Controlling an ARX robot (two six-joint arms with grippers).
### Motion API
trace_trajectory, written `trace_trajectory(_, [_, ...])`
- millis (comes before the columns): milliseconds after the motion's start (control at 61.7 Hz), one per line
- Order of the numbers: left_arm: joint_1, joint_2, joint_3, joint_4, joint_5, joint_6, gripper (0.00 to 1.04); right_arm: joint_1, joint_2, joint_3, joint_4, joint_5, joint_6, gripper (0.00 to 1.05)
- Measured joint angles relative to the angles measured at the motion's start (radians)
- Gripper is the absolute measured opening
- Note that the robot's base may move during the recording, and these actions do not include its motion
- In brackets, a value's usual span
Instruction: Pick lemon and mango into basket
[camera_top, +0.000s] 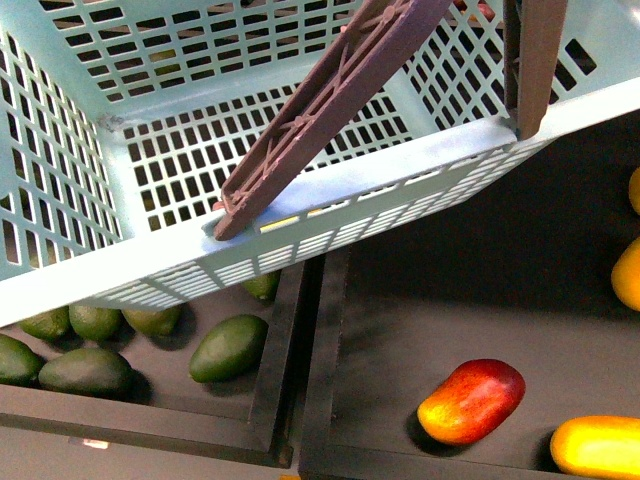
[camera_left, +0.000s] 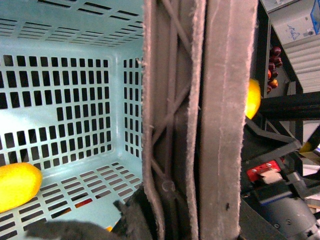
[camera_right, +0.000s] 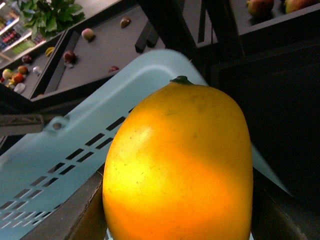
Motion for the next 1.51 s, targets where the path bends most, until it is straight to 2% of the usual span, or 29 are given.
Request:
trace_trajectory(178, [0.000, 0.000, 0.000, 0.000, 0.002, 0.000, 0.16, 0.015, -0.015, -0.021, -0.007, 0.041, -0.016, 0.97])
trace_trajectory(389, [0.000, 0.001, 0.000, -0.001, -0.004, 0.000, 0.16, -0.083, -0.237, -0.184, -0.100, 0.148, -0.024, 0.96])
trace_trajectory(518, [0.003, 0.001, 0.000, -0.001, -0.008, 0.006, 0.16, -0.104, -0.298, -0.201, -0.106, 0.163, -0.027, 0.96])
trace_trajectory(535, [0.003, 0.001, 0.000, -0.001, -0.008, 0.006, 0.16, -0.104, -0.298, -0.206, -0.091, 0.167, -0.036, 0.95])
trace_trajectory(648, [-0.002, 0.001, 0.000, -0.001, 0.010, 0.006, 0.16, -0.124, -0.325, -0.377, 0.266, 0.151, -0.270, 0.77])
trace_trajectory(729, [-0.001, 0.001, 0.000, -0.001, 0.019, -0.006, 0.16, -0.149, -0.375, -0.504, 0.405, 0.124, -0.407, 0.63])
trace_trajectory(875, [0.000, 0.001, 0.000, -0.001, -0.003, 0.000, 0.16, -0.194, -0.473, -0.639, 0.468, 0.089, -0.484, 0.41])
trace_trajectory(1085, [0.000, 0.001, 0.000, -0.001, -0.003, 0.006, 0.16, -0.250, -0.594, -0.808, 0.495, 0.034, -0.513, 0.02])
trace_trajectory(1377, [0.000, 0.001, 0.000, -0.001, 0.005, 0.005, 0.16, -0.306, -0.770, -0.954, 0.470, -0.018, -0.520, 0.02])
trace_trajectory(1442, [0.000, 0.001, 0.000, -0.001, 0.004, 0.004, 0.16, -0.349, -0.811, -0.979, 0.451, -0.084, -0.521, 0.02])
trace_trajectory(1507, [0.000, 0.001, 0.000, -0.001, -0.001, 0.005, 0.16, -0.376, -0.850, -0.997, 0.433, -0.091, -0.521, 0.02])
